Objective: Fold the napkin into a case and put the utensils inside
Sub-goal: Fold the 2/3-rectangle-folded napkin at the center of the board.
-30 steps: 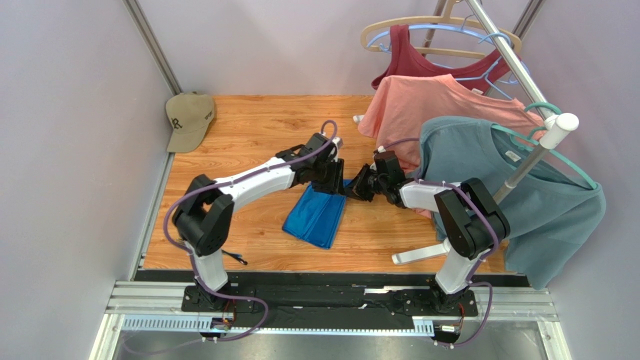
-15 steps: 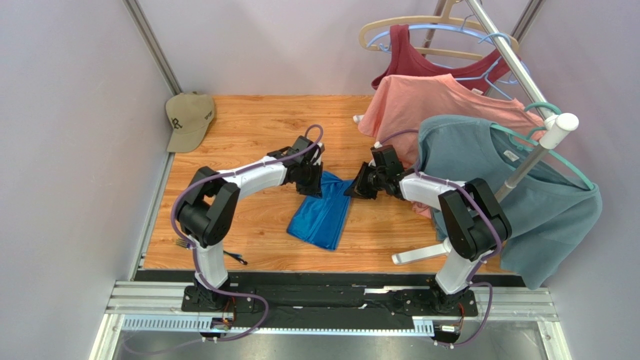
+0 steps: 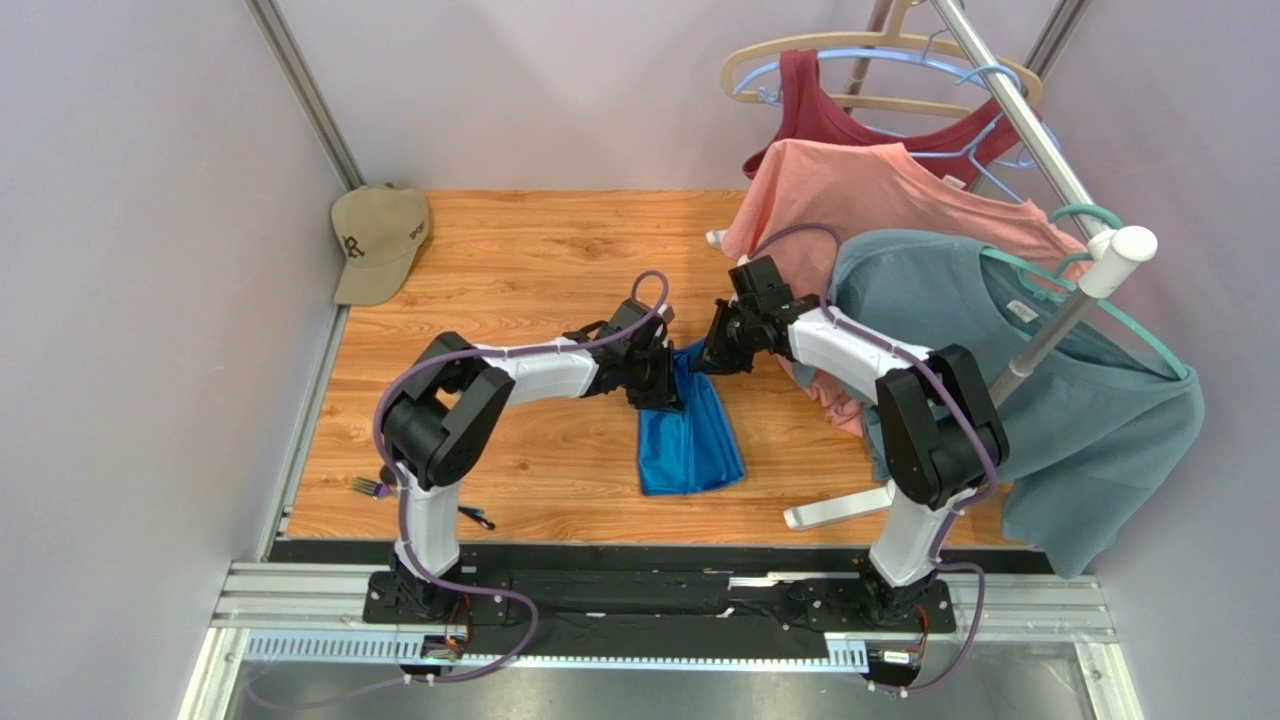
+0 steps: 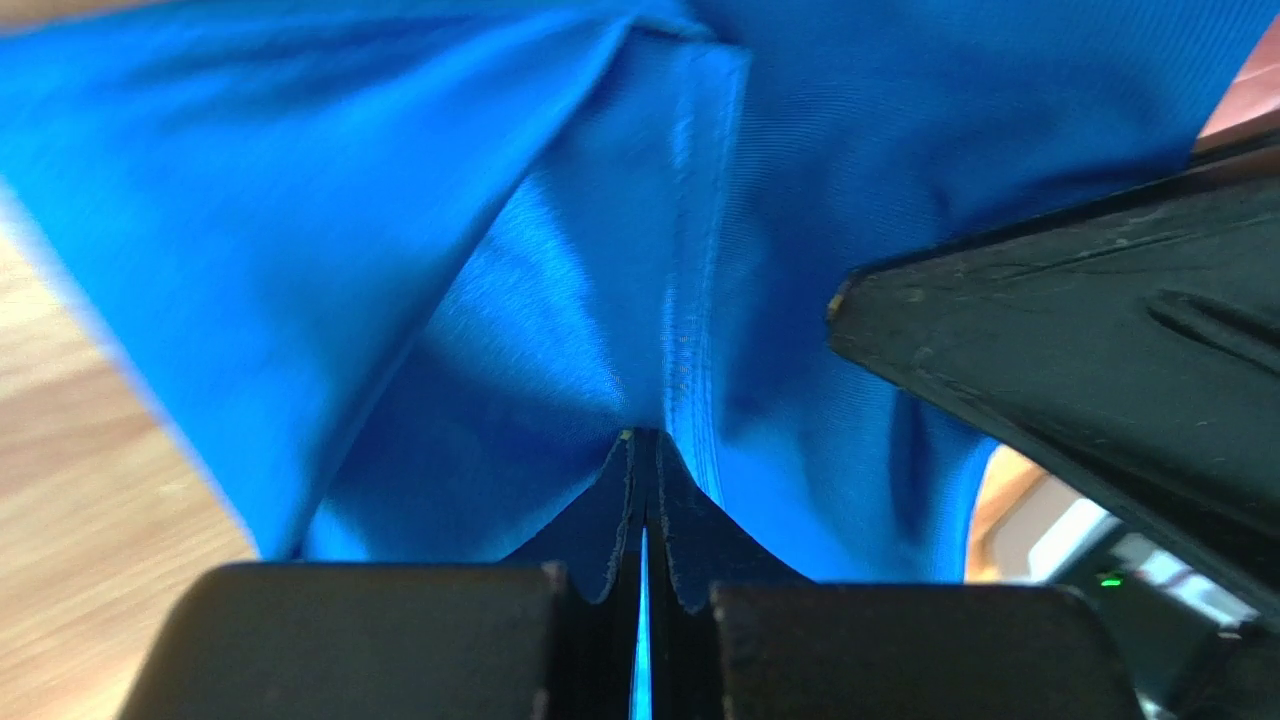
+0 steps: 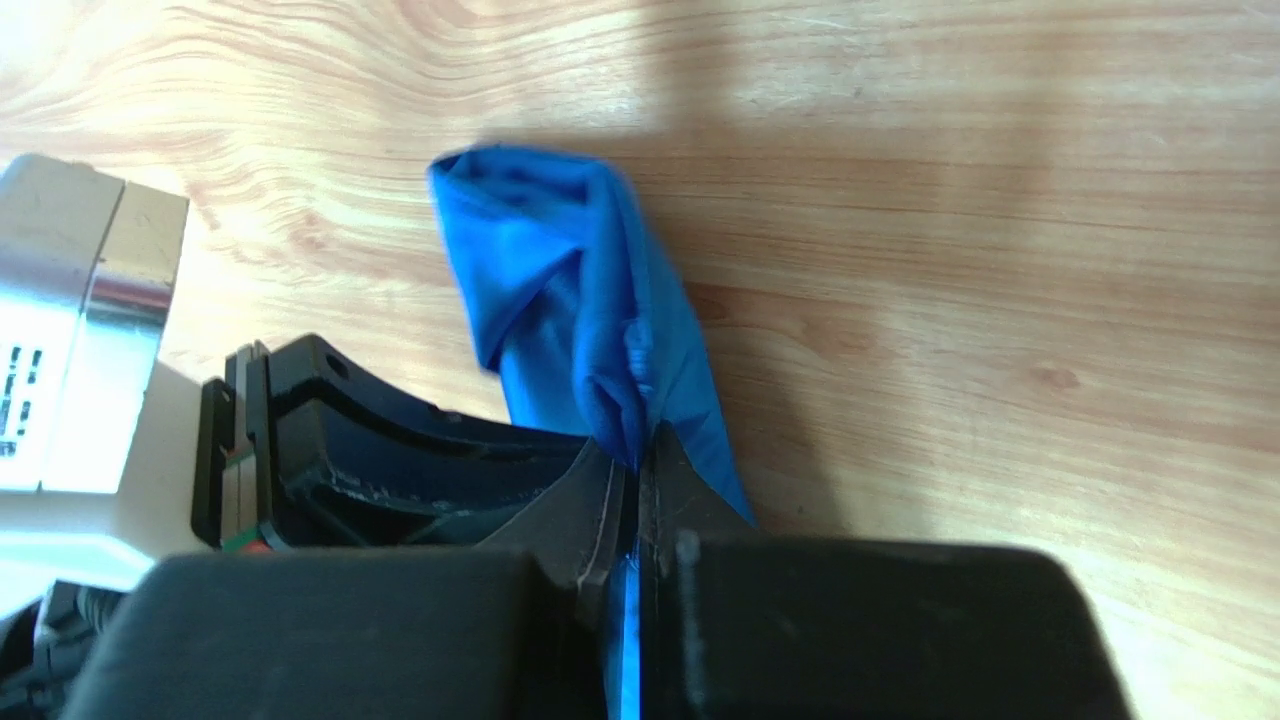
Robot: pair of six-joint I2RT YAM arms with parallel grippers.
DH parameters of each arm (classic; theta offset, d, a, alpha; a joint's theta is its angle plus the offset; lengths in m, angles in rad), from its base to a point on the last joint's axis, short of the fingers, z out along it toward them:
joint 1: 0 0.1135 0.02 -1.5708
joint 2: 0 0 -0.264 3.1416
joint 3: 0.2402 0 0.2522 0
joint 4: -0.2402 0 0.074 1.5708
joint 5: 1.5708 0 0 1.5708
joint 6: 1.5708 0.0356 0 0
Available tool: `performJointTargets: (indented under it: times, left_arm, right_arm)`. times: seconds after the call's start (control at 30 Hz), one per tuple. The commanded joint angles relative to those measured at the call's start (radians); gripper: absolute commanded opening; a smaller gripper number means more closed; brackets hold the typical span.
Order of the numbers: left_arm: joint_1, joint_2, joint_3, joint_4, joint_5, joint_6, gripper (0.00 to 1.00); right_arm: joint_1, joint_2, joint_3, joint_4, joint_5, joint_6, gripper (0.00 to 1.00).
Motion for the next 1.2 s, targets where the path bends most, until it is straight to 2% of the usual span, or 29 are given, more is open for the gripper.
performJointTargets:
  times: [0.0, 0.2, 0.27, 0.37, 0.5, 0.67, 0.9, 1.17]
  left_arm:
    - [-0.005, 0.015, -0.032, 0.173, 0.033, -0.146, 0.0]
    - [-0.005, -0.019, -0.027, 0.153, 0.02, -0.112, 0.01]
    - [-0.005, -0.077, -0.041, 0.14, 0.004, -0.089, 0.06]
    - [-0.002, -0.181, -0.069, 0.019, -0.067, -0.014, 0.11]
    - [0.037, -0.261, -0.141, -0.061, -0.073, 0.03, 0.08]
    - [0.058, -0.224, -0.198, -0.003, -0.012, 0.037, 0.02]
    - [0.06, -0.155, -0.204, 0.073, -0.017, 0.032, 0.02]
    - [0.052, -0.082, -0.192, 0.169, 0.033, -0.015, 0.01]
  right_arm:
    - [0.033, 0.021, 0.085, -0.122, 0.117, -0.037, 0.0]
    - [0.05, 0.021, 0.08, -0.121, 0.14, 0.003, 0.0]
    - [0.052, 0.013, 0.062, -0.112, 0.148, 0.003, 0.0]
    - [0.05, 0.013, 0.071, -0.13, 0.158, -0.026, 0.0]
    - [0.052, 0.016, 0.077, -0.138, 0.157, -0.057, 0.0]
    - [0.052, 0.024, 0.077, -0.136, 0.155, -0.08, 0.0]
    - [0.079, 0.049, 0.139, -0.179, 0.175, -0.063, 0.0]
    - [0.162, 0.118, 0.228, -0.286, 0.269, 0.079, 0.0]
